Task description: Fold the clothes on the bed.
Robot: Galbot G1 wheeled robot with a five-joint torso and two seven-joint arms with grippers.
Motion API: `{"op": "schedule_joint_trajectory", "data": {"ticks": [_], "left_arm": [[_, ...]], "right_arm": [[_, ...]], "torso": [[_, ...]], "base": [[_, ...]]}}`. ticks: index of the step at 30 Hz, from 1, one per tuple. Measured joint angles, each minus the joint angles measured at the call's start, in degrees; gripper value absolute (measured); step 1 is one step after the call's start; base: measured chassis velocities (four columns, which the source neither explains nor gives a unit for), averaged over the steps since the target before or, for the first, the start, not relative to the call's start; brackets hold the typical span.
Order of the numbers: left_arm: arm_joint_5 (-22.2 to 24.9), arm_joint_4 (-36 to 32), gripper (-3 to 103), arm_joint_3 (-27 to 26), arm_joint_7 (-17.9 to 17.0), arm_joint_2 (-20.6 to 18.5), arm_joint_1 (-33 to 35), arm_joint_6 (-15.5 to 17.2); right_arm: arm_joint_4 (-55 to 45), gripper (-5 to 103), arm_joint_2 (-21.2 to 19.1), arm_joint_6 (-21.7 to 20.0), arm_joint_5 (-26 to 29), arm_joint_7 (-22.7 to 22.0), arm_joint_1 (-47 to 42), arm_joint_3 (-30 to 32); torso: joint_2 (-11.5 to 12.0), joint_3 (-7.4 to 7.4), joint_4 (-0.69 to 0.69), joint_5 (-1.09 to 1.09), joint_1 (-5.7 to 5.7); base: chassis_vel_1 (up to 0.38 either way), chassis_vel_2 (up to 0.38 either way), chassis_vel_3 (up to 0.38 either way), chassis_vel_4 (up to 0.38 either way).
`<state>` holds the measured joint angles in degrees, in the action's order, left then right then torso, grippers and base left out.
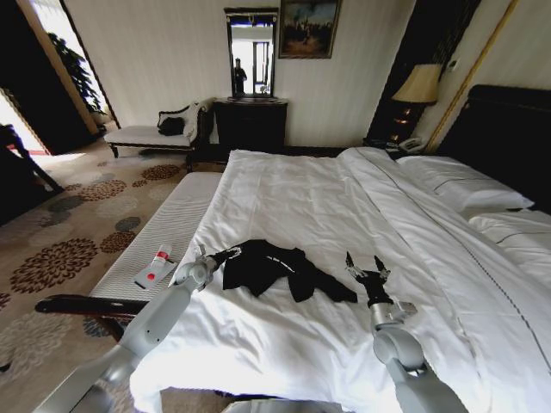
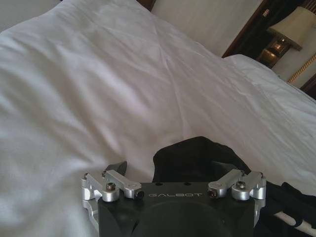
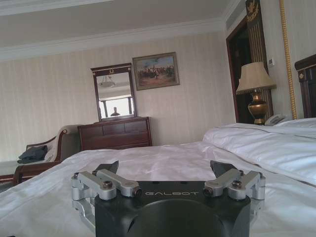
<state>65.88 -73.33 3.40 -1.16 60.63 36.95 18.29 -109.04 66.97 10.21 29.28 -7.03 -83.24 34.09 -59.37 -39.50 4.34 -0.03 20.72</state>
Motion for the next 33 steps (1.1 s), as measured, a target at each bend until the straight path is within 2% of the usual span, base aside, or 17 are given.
{"op": "schedule_joint_trajectory", "data": {"ticks": [1,3,4,7,8,9,10,12,13,16,17,20,22,25,29,33], "left_arm": [[-0.30,0.35,97,0.39,0.22,-0.26,-0.21,-0.16],[-0.44,1.26,89,1.18,0.54,-0.87,-0.86,-0.38],[-0.44,1.26,89,1.18,0.54,-0.87,-0.86,-0.38],[0.13,1.62,72,1.63,0.79,-1.16,-1.13,-0.35],[0.13,1.62,72,1.63,0.79,-1.16,-1.13,-0.35],[0.53,1.58,67,1.64,0.82,-1.14,-1.13,-0.32],[0.78,1.48,67,1.63,0.83,-1.08,-1.08,-0.30],[1.05,1.14,56,1.58,0.82,-0.86,-0.81,-0.28],[1.05,1.14,56,1.58,0.82,-0.86,-0.81,-0.28],[1.23,0.57,40,1.13,0.76,-0.25,-0.31,-0.27],[1.23,0.57,40,1.13,0.76,-0.25,-0.31,-0.27],[1.26,-0.32,23,1.02,0.86,-0.46,0.20,-0.29],[1.26,-0.48,23,1.04,0.93,-0.64,0.25,-0.31],[1.20,-0.88,8,1.08,1.00,-0.99,0.30,-0.35],[0.84,-1.47,0,1.05,1.07,-1.16,0.68,-0.44],[0.59,-1.86,0,0.78,1.23,-1.42,0.99,-0.56]], "right_arm": [[0.10,100,-0.14,0.00,0.12,-0.08,0.12,0.00],[0.42,100,-0.54,0.00,0.31,-0.26,0.51,0.08],[0.42,100,-0.54,0.00,0.31,-0.26,0.51,0.08],[0.85,100,-0.74,0.00,0.39,-0.52,0.92,0.04],[0.85,100,-0.74,0.00,0.39,-0.52,0.92,0.04],[0.92,100,-0.66,0.00,0.39,-0.60,1.03,-0.07],[0.96,100,-0.55,0.00,0.38,-0.66,1.08,-0.19],[1.05,100,-0.34,-0.01,0.35,-0.78,1.20,-0.48],[1.05,100,-0.34,-0.01,0.35,-0.78,1.20,-0.48],[1.32,100,-0.30,-0.02,0.25,-0.84,1.40,-0.73],[1.32,100,-0.30,-0.02,0.25,-0.84,1.40,-0.73],[1.51,100,-0.30,-0.02,0.19,-0.92,1.46,-0.73],[1.56,100,-0.27,-0.02,0.16,-0.93,1.46,-0.73],[1.97,100,-0.01,0.10,-0.02,-0.97,1.60,-0.90],[2.19,100,0.10,0.14,-0.07,-1.34,1.97,-1.58],[2.23,100,-0.20,-0.08,0.60,-1.36,2.35,-2.41]], "torso": [[0.00,0.00,-0.01,0.01,0.00],[0.00,0.00,-0.01,0.00,0.00],[0.00,0.00,-0.01,0.00,0.00],[0.00,0.00,-0.02,0.00,0.00],[0.00,0.00,-0.02,0.00,0.00],[0.00,0.00,-0.02,0.00,0.00],[0.00,0.00,-0.02,0.01,0.00],[0.00,0.00,-0.01,0.01,0.00],[0.00,0.00,-0.01,0.01,0.00],[0.00,0.00,-0.02,0.00,0.00],[0.00,0.00,-0.02,0.00,0.00],[0.00,0.00,0.00,0.00,0.00],[0.00,0.00,0.00,0.00,0.00],[0.00,0.00,-0.01,-0.01,0.00],[0.00,0.00,0.00,0.00,0.00],[0.00,0.00,0.00,0.00,0.00]], "base": [[0.000,0.000,0.000,0.000],[0.000,0.000,0.000,0.000],[0.000,0.000,0.000,0.000],[0.000,0.000,0.000,0.000],[0.000,0.000,0.000,0.000],[0.000,0.000,0.000,0.000],[0.000,0.000,0.000,0.000],[0.000,0.000,0.000,0.000],[0.000,0.000,0.000,0.000],[0.000,0.000,0.000,0.000],[0.000,0.000,0.000,0.000],[0.000,0.000,0.000,0.000],[0.000,0.000,0.000,0.000],[0.000,0.000,0.000,0.000],[0.000,0.000,0.000,0.000],[0.000,0.000,0.000,0.000]]}}
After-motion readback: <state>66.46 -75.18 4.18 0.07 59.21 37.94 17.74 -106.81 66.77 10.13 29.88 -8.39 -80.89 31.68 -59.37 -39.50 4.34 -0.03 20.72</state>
